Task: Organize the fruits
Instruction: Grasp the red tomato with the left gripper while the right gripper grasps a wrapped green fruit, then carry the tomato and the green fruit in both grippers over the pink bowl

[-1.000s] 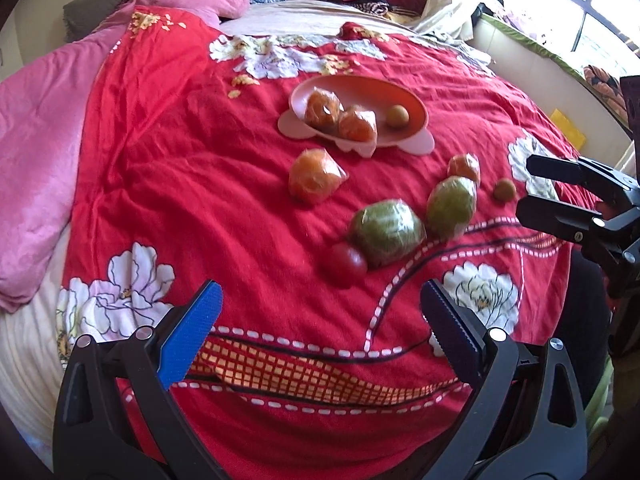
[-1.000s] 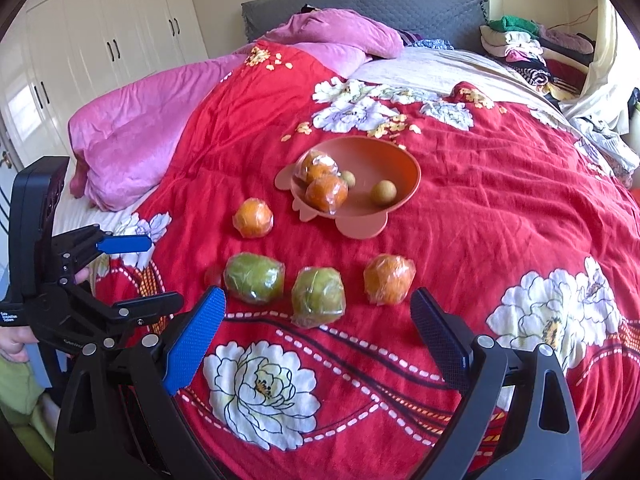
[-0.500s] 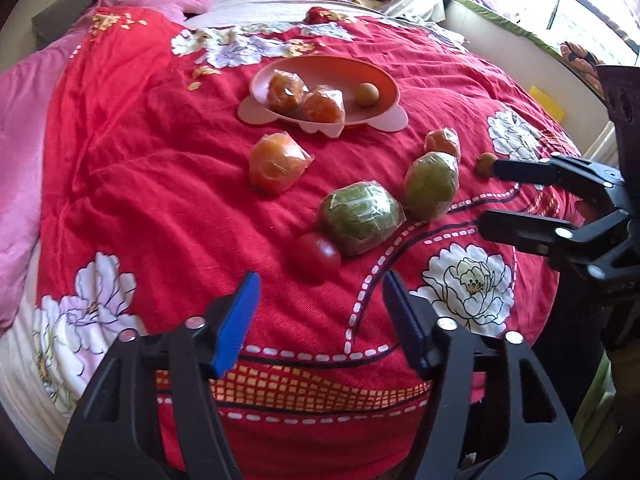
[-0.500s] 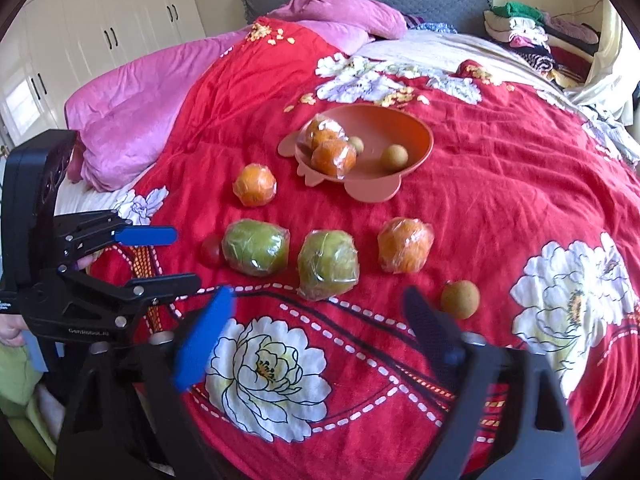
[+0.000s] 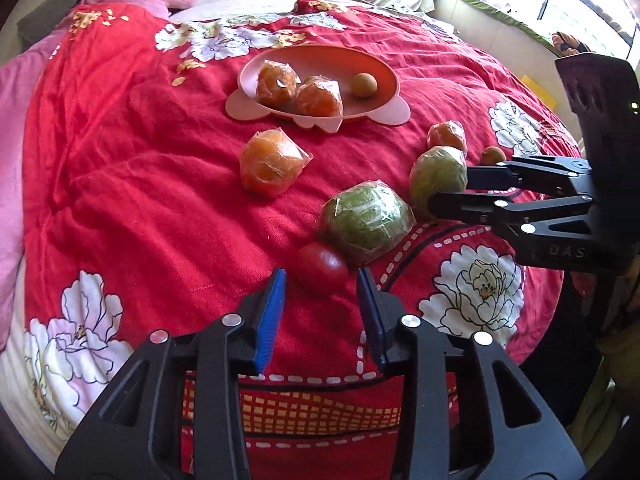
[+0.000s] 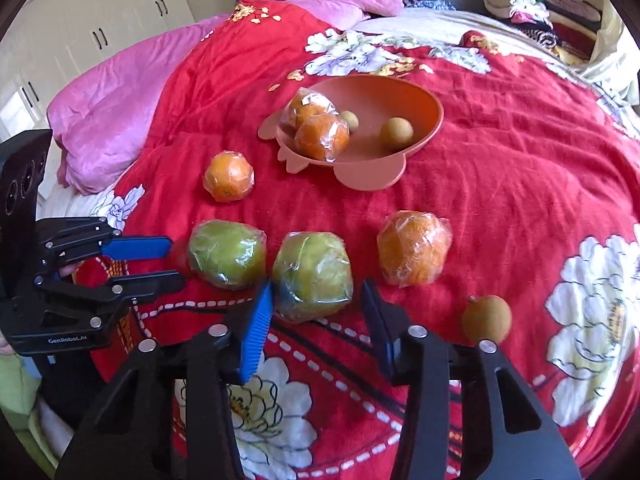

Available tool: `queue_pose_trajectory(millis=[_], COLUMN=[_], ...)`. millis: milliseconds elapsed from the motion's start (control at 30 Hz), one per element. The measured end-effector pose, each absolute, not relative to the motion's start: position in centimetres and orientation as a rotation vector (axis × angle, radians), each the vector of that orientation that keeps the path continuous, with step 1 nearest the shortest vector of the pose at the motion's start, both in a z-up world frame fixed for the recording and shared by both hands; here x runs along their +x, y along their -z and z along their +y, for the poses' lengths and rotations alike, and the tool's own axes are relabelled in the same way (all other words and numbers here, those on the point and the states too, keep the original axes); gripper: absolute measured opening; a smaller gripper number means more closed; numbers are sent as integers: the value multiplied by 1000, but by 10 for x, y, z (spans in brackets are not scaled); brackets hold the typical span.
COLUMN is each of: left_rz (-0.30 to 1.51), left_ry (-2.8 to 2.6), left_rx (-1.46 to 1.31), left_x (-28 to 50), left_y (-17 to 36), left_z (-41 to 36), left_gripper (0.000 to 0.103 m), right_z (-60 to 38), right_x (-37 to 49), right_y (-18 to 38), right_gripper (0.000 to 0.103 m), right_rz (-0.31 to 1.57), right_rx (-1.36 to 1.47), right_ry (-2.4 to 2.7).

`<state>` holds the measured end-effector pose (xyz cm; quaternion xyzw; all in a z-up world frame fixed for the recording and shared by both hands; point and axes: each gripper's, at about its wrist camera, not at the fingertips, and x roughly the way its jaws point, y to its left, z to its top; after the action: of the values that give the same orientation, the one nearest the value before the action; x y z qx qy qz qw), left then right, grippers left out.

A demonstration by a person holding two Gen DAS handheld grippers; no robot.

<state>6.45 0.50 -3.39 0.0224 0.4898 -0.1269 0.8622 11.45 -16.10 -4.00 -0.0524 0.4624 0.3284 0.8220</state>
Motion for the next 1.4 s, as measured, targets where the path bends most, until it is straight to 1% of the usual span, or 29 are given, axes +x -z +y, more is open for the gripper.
queue_pose_trajectory(millis=[167, 467, 700, 1033, 1400], left_rz=[1041, 1057, 1056, 1020, 973], left_ry=[290, 339, 361, 358, 324], left_rx=[52, 24, -13, -36, -48], left_x=[71, 81, 86, 82, 94], left_y=[38, 45, 46, 32, 7], left_z=[4, 8, 15, 21, 28], left_gripper=[26, 26, 21, 21, 21], right_z=[-153, -147, -148, -158, -165], right_x=[119, 128, 130, 129, 133], right_y=[43, 45, 43, 33, 11], right_gripper=[38, 37, 37, 37, 37], right_rz=[989, 988, 986, 976, 917], right_rx=[-124, -120, -104, -63, -43], right_ry=[-712, -723, -723, -717, -722])
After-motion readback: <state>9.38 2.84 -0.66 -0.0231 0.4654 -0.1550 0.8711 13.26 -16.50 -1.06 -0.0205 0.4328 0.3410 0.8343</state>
